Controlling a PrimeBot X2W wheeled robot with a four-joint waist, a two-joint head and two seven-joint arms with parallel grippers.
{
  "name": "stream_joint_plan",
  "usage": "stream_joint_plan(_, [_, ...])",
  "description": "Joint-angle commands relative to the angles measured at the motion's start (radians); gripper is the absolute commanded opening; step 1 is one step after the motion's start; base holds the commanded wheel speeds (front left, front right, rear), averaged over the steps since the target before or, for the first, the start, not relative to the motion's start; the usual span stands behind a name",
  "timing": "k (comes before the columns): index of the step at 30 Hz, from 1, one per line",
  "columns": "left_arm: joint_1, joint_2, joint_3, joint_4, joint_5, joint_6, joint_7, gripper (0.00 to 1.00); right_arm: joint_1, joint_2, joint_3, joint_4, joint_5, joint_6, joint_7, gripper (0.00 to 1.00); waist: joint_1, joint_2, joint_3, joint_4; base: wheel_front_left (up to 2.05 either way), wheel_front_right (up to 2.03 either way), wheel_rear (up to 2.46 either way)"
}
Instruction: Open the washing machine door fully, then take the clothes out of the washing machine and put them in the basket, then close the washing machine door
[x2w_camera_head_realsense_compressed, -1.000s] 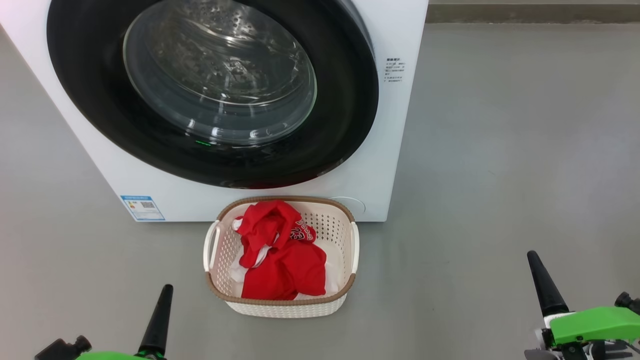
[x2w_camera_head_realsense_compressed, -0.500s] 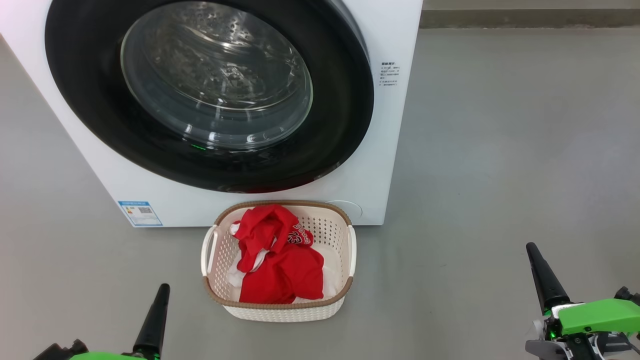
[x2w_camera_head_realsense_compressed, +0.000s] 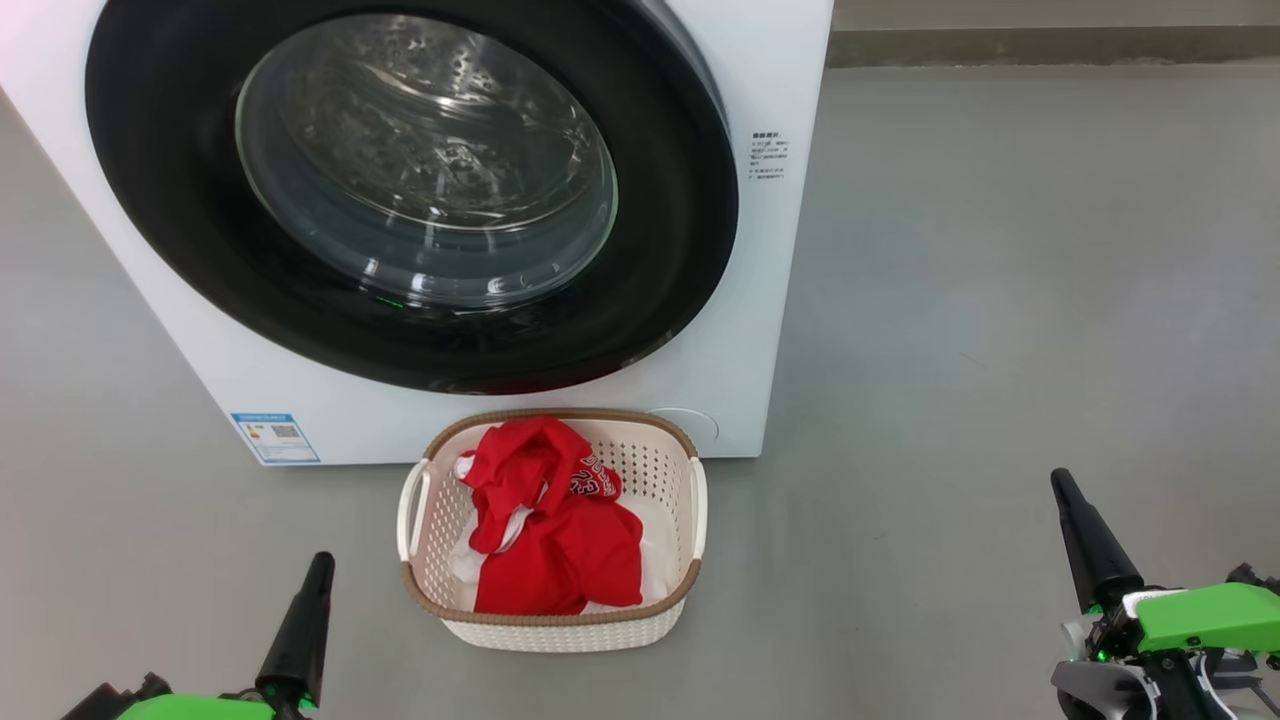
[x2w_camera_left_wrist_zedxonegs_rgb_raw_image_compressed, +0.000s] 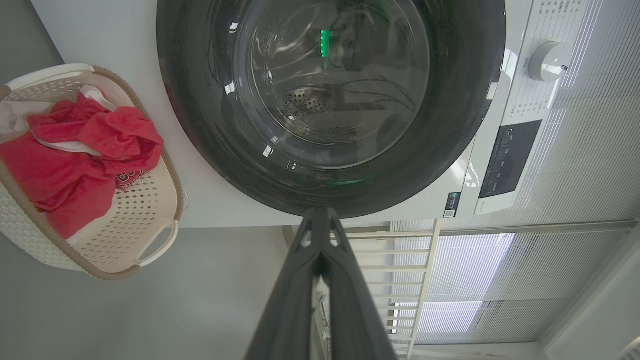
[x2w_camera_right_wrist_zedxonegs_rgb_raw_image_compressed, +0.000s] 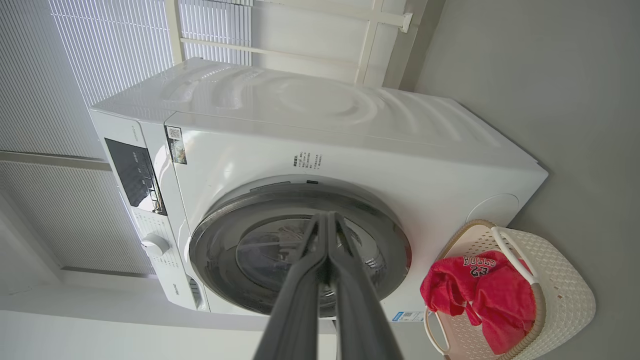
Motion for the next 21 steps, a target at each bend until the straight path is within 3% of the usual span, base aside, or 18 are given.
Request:
stream_joint_plan(1, [-0.04, 0.009, 0.04, -0.024, -0.022, -0.007, 0.01, 0.0, -0.05, -0.014, 0.019, -0.025, 0.021, -0.001, 0.008, 0.0, 0.0, -0.0001, -0.001, 0.0, 0.0, 0.0, 0.0])
stream_joint_plan(21, [-0.041, 0.004, 0.046, -0.023, -0.017, -0.007, 0.015, 0.0, -0.05, -0.01, 0.014, -0.025, 0.017, -0.001, 0.012, 0.0, 0.0, -0.0001, -0.001, 0.0, 0.0, 0.0, 0.0])
